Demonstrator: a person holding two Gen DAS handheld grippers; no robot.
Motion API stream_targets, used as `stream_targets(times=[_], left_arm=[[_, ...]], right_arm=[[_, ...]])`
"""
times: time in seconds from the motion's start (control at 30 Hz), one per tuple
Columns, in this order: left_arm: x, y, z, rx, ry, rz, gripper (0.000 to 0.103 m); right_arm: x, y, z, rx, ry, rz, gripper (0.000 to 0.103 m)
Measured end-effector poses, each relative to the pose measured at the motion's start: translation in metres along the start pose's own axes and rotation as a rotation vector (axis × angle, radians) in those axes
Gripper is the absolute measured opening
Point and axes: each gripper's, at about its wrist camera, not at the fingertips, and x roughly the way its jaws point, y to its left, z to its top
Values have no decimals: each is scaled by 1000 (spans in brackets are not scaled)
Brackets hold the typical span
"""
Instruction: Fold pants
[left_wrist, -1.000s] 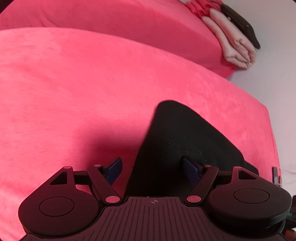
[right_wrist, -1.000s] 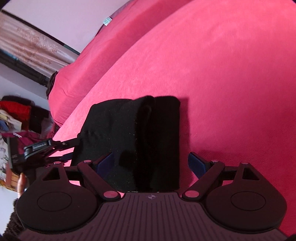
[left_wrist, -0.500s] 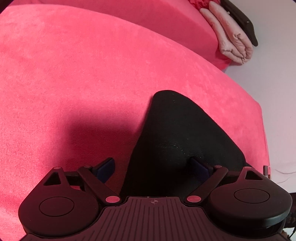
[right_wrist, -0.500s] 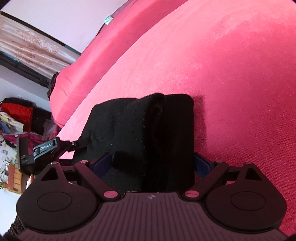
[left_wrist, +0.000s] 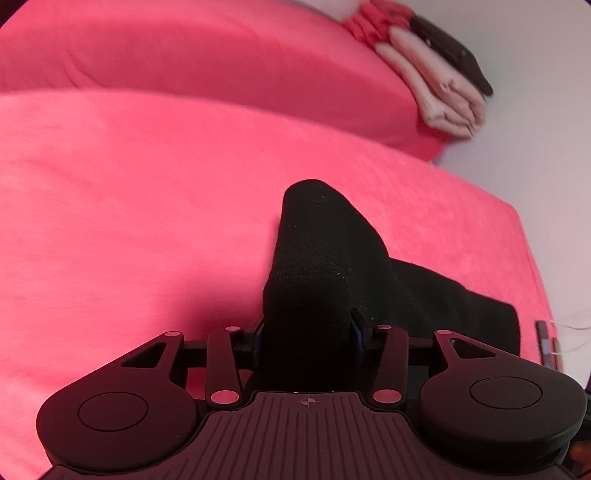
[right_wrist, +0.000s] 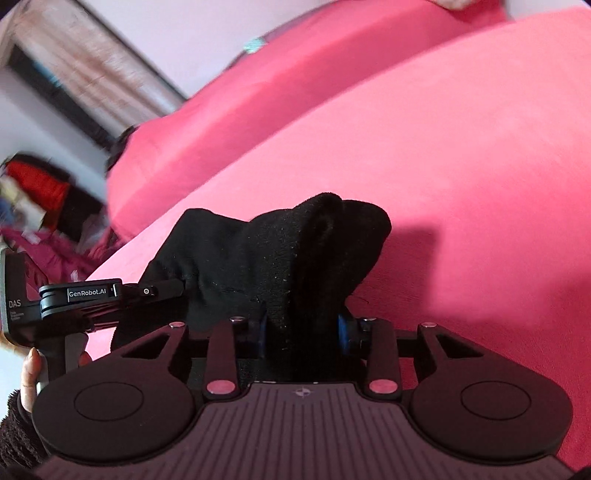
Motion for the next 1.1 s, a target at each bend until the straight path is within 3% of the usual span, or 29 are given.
stream_targets(times=[0.13,0.33,0.63,0.87,0.97,1.0,1.07,1.1], left_arm=[[-57,6,-24,-72,-102,123,103],[-144,32,-90,-274,-250,314,103],[-241,76,-191,-578,-387,574,103],[-249,124,-235,-745,-420,651,103],[-232,160,-262,-845,-348,622,103],[-224,170,-269,-881,-315,617,103],[-222,177,-281,-910,-359,595,103],[-224,176,-284,-915,-376,582,103]], right_arm=[[8,27,6,-105,61,114,39],[31,95,4,-312,198,307,39],[73,220,-44,-616,405,540,39],[110,277,-89,-733,498,574,40],[135,280,-115,-747,571,484,48],[142,276,-119,-739,591,431,59],[153,263,-116,-673,592,391,73],[155,256,-110,-618,605,392,74]])
